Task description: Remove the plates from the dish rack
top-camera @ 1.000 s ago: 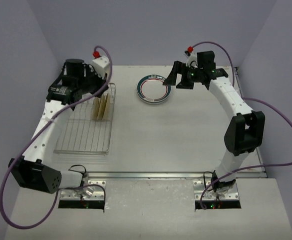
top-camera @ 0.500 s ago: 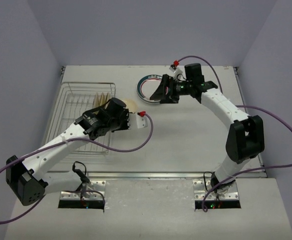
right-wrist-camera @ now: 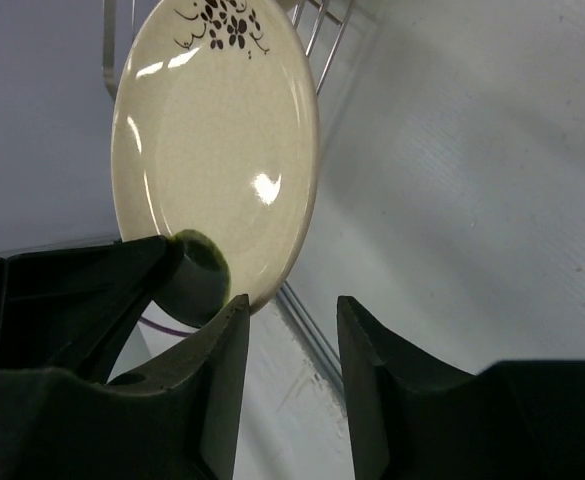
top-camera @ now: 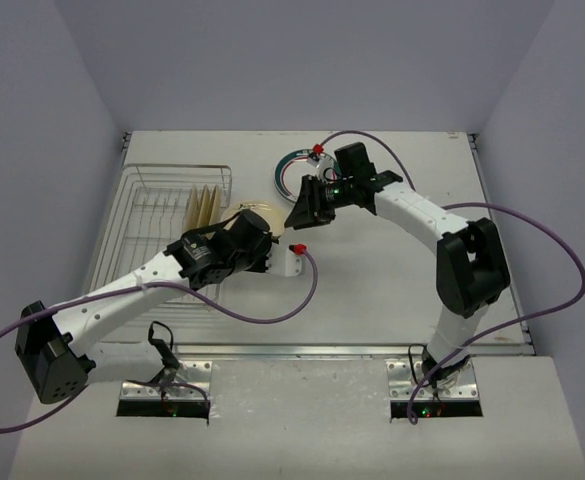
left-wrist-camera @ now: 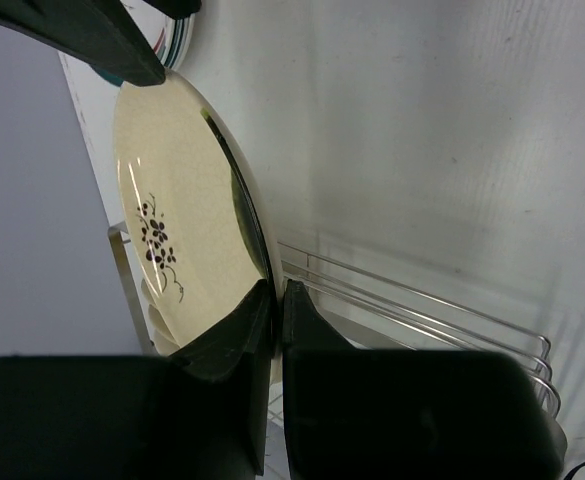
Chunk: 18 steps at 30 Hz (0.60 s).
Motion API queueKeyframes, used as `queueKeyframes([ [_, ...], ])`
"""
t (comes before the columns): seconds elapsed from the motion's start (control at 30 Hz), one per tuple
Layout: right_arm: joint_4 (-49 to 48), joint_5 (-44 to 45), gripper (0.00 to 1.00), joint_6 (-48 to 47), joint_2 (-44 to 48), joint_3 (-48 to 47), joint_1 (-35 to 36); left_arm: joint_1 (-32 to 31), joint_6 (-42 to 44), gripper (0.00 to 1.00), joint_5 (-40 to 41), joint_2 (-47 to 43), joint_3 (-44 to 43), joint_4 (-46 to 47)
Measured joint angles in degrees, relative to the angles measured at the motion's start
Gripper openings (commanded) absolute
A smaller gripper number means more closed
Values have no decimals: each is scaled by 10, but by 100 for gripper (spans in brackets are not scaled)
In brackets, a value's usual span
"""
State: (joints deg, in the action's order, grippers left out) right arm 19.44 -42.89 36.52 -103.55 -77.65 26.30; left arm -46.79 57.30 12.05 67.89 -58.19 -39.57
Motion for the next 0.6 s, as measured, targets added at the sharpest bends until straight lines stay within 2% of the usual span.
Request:
queueKeyframes([
  [0.4, -9, -39, 34, 29, -34, -28, 5, -17, 14, 0, 12, 4, -11, 10],
  [0.47, -10, -42, 26, 35, -37, -32, 5, -22, 16, 0, 14, 7, -13, 12],
  [0.53, -11, -43, 5, 39, -42, -37, 5, -26, 17, 2, 20, 10, -14, 12],
  [0.6, -11, -42, 0, 49, -48, -41, 3, -28, 20, 12, 26, 13, -14, 13],
])
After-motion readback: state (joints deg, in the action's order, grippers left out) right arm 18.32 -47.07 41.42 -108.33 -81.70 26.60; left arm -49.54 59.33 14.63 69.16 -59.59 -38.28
